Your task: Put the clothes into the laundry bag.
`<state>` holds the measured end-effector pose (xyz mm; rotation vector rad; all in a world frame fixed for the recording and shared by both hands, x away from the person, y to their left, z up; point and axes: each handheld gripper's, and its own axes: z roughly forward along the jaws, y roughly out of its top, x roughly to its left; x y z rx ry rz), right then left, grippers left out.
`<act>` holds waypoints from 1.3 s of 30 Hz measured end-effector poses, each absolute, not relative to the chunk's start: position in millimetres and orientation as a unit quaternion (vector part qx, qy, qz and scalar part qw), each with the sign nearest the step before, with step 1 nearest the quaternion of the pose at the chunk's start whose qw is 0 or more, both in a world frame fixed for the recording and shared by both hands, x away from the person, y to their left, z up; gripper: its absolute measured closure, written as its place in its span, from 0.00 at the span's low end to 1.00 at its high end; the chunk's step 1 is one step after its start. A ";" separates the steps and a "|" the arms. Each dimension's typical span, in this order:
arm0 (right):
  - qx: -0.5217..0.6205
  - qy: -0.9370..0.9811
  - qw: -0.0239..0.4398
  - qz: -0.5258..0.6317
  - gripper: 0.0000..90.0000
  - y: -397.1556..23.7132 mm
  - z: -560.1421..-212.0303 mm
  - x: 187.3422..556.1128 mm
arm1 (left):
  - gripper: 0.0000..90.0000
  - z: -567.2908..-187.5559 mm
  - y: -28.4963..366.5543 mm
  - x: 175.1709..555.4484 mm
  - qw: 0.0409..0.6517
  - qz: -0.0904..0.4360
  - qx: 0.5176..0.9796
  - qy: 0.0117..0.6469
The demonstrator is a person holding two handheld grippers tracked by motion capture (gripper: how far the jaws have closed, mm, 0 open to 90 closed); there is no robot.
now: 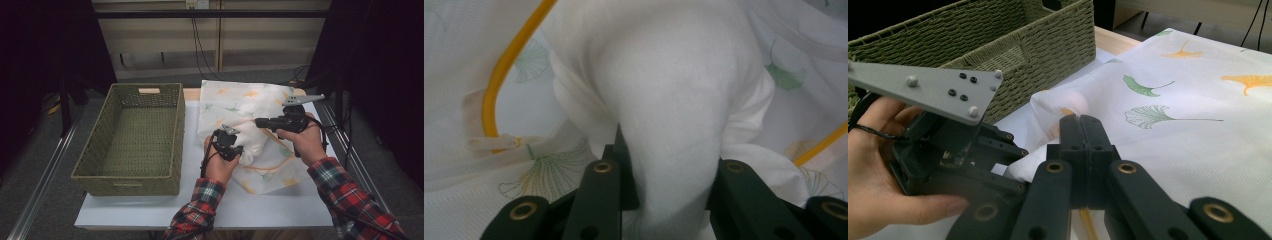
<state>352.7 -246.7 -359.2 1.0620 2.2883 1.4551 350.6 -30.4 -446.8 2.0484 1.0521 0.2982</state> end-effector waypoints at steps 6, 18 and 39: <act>0.362 0.781 0.112 0.497 1.00 -246.4 -361.7 352.8 | 0.81 -447.0 -29.0 351.9 0.401 0.119 0.806 0.420; 0.359 0.781 0.109 0.500 1.00 -247.1 -359.4 352.6 | 0.81 -442.4 -26.6 369.4 0.425 0.138 0.784 0.430; 0.353 0.781 0.100 0.506 1.00 -244.8 -359.7 352.4 | 0.79 -443.7 -28.9 385.2 0.441 0.152 0.778 0.421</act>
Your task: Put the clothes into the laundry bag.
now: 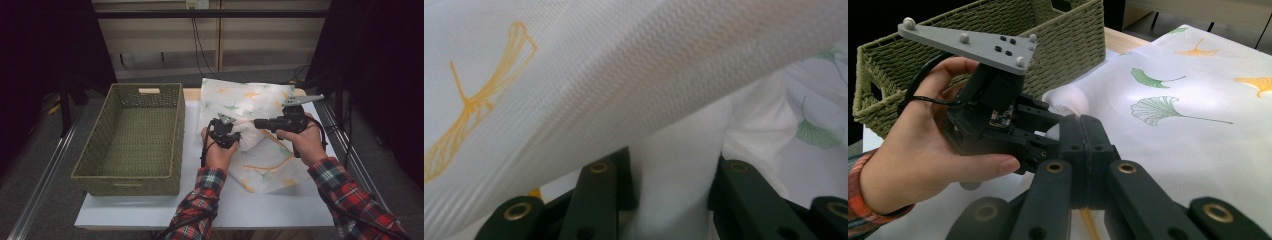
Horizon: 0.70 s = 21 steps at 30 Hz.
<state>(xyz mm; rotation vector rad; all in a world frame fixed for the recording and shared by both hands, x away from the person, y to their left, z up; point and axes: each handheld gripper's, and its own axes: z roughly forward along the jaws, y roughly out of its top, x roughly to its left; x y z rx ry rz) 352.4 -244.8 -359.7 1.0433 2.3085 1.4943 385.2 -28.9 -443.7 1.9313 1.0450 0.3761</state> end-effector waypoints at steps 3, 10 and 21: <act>0.353 0.782 0.099 0.505 1.00 -244.7 -359.1 351.9 | 0.79 -443.3 -27.2 389.3 0.441 0.156 0.778 0.420; 0.355 0.780 0.095 0.507 1.00 -247.1 -359.9 351.9 | 0.76 -447.5 -27.2 396.9 0.442 0.174 0.775 0.418; 0.355 0.783 0.096 0.502 1.00 -244.8 -362.7 354.0 | 0.64 -459.6 -20.9 400.5 0.436 0.165 0.780 0.418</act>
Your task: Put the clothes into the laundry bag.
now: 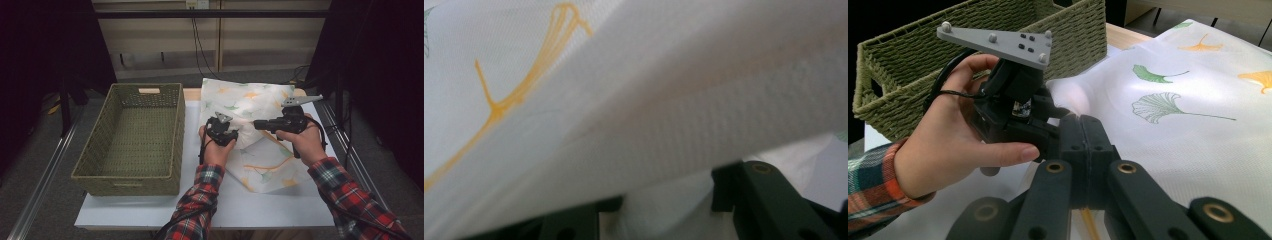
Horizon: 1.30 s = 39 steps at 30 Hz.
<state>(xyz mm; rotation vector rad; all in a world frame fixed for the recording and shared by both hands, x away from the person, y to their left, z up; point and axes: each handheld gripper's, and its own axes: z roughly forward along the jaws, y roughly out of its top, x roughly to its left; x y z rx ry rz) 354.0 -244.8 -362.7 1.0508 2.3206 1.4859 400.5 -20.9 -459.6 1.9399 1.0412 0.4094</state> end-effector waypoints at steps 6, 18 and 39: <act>0.358 0.784 0.100 0.498 1.00 -241.0 -364.5 356.3 | 0.51 -463.2 -13.3 394.4 0.436 0.152 0.777 0.427; 0.360 0.788 0.115 0.485 1.00 -234.4 -367.8 357.5 | 0.27 -465.4 1.9 376.5 0.417 0.136 0.791 0.427; 0.367 0.789 0.126 0.476 1.00 -233.9 -369.4 352.6 | 0.46 -467.3 11.2 362.7 0.398 0.095 0.806 0.427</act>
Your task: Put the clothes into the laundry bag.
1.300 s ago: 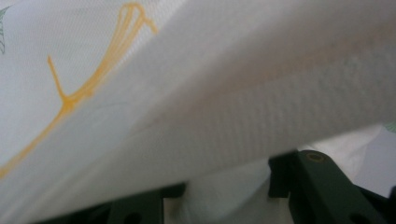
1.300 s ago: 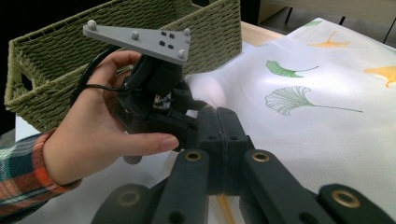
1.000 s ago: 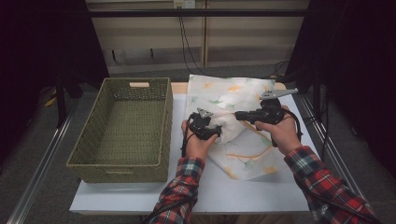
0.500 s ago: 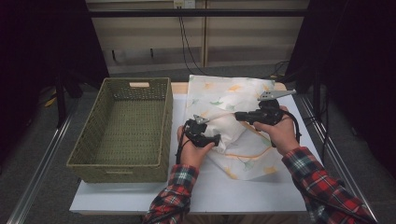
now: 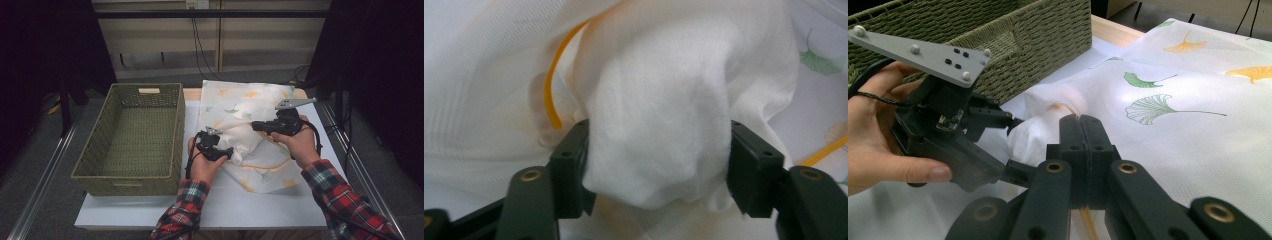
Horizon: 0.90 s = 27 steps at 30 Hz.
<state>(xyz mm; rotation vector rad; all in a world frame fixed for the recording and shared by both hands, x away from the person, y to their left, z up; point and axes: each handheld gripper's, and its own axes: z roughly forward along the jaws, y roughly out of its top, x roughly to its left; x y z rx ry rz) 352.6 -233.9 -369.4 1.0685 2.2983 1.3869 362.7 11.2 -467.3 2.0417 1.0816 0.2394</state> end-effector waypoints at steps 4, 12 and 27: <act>0.367 0.790 0.125 0.475 1.00 -233.8 -368.0 351.1 | 0.64 -468.8 3.6 360.8 0.396 0.076 0.808 0.429; 0.368 0.788 0.121 0.479 1.00 -237.3 -365.5 349.1 | 0.85 -475.1 -7.4 365.2 0.408 0.085 0.803 0.426; 0.360 0.786 0.103 0.491 1.00 -238.1 -369.0 351.6 | 0.89 -474.1 -20.7 387.8 0.446 0.102 0.780 0.426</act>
